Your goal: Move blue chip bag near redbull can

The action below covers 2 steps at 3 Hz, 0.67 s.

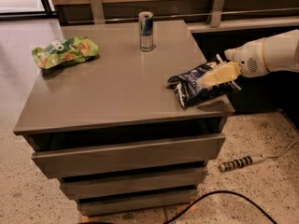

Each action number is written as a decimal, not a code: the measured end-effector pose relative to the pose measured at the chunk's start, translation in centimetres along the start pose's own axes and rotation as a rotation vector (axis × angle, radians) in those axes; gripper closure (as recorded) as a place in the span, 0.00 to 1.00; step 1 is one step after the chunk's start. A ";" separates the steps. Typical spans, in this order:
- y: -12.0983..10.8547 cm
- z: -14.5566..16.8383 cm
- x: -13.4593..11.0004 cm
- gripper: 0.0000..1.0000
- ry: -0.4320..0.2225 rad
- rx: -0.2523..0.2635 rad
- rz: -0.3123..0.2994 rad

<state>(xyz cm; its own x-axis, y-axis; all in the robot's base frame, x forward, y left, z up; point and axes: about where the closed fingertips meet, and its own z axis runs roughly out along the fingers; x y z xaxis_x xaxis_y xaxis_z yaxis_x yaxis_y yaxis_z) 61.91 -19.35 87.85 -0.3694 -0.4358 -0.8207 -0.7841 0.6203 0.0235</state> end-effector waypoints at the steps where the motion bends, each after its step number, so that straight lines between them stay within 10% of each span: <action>1: 0.0 1.9 0.7 0.00 0.003 0.025 0.064; 2: 0.7 3.1 1.6 0.02 0.048 0.048 0.083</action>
Offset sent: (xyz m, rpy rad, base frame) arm 0.0039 0.0159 -0.0396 -0.0242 0.0794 -0.1211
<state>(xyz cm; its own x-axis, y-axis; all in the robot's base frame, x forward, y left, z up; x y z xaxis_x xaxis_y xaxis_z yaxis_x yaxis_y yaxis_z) 62.30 -17.60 84.76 -0.4566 -0.4113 -0.7889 -0.7250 0.6859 0.0620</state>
